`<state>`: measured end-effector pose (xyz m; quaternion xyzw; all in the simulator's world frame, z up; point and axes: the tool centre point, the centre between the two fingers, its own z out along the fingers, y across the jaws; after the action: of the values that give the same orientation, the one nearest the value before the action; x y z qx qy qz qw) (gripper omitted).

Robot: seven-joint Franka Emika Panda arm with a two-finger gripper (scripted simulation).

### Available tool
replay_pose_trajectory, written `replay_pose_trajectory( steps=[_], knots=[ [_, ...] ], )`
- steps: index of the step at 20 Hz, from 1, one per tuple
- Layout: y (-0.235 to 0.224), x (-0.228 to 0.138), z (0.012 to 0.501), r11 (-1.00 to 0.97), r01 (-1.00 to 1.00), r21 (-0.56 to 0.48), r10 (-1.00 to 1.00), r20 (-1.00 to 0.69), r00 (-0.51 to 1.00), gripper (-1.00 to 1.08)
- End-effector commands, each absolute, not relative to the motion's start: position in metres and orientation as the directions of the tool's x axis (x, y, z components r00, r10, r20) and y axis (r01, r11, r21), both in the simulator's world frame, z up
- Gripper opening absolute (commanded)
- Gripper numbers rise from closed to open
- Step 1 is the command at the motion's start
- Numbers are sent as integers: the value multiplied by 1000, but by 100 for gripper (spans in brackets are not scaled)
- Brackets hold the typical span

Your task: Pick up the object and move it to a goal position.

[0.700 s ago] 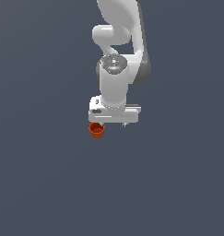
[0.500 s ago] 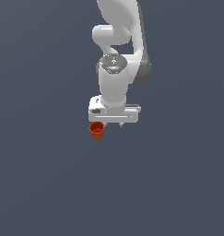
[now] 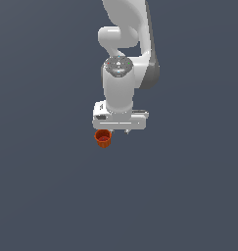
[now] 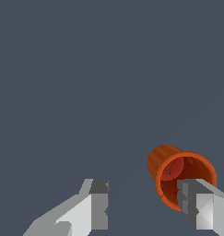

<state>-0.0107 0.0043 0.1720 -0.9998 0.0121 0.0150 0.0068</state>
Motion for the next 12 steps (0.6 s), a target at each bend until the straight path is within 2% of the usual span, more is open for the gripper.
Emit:
replay_pose_trajectory(
  steps=[1, 12],
  knots=[
    [3, -12, 171, -1000, -13, -13, -13, -31, 999, 28],
    [-8, -23, 156, -992, 128, -16, 128, -40, 991, 28]
  ],
)
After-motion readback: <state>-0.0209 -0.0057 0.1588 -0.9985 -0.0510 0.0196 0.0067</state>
